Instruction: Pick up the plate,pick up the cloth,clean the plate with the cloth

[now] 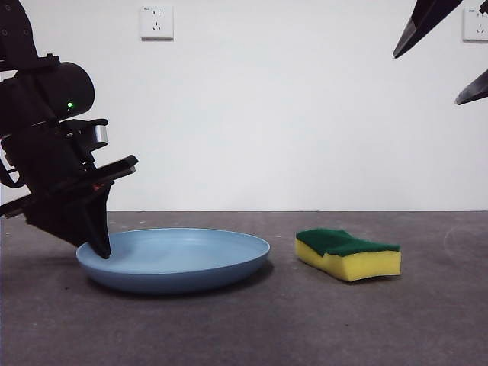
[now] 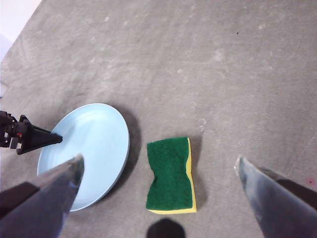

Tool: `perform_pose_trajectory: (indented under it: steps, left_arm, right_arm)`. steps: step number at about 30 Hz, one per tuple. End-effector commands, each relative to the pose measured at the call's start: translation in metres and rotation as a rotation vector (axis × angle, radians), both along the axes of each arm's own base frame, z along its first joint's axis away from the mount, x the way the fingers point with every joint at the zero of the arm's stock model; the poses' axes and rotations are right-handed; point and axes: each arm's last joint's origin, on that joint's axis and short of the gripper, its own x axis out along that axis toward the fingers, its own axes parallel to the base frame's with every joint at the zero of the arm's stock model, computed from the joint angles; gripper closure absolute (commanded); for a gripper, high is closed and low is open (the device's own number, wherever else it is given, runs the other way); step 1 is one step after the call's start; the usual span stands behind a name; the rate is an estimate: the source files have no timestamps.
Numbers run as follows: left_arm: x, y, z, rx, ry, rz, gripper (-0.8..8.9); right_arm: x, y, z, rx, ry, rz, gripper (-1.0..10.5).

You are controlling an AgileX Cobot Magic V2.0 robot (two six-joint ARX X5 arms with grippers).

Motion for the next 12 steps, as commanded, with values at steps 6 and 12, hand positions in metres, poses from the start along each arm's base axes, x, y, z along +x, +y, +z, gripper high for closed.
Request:
perform_pose_trajectory:
  steps: [6, 12]
  left_arm:
    - [0.004, -0.003, 0.018, -0.001, -0.045, -0.027, 8.22]
    - [0.005, -0.004, 0.071, -0.009, -0.151, -0.059, 8.22]
  right_arm:
    - [-0.001, 0.022, 0.000, -0.036, -0.011, 0.074, 3.8]
    - [0.006, 0.055, -0.011, -0.205, 0.041, 0.120, 3.8]
